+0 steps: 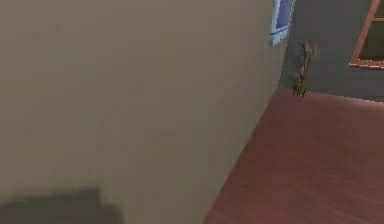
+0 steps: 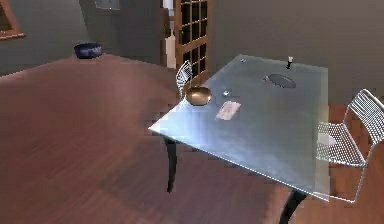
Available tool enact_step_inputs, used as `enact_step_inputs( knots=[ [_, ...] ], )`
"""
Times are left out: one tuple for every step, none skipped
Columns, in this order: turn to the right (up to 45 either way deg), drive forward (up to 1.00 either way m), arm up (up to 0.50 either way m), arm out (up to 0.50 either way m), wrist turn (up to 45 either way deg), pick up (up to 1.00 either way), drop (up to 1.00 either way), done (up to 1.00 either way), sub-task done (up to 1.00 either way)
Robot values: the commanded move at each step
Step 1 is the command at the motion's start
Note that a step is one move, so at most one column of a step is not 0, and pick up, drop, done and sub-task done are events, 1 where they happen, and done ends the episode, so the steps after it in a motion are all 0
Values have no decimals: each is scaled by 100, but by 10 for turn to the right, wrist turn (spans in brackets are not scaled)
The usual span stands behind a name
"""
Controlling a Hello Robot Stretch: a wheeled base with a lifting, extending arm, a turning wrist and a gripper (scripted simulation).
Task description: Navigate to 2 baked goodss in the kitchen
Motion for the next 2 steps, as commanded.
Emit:
enact_step_inputs(
  knots=[
    [450,0,0,0,0,0,0,0,0],
    [450,0,0,0,0,0,0,0,0]
  ],
)
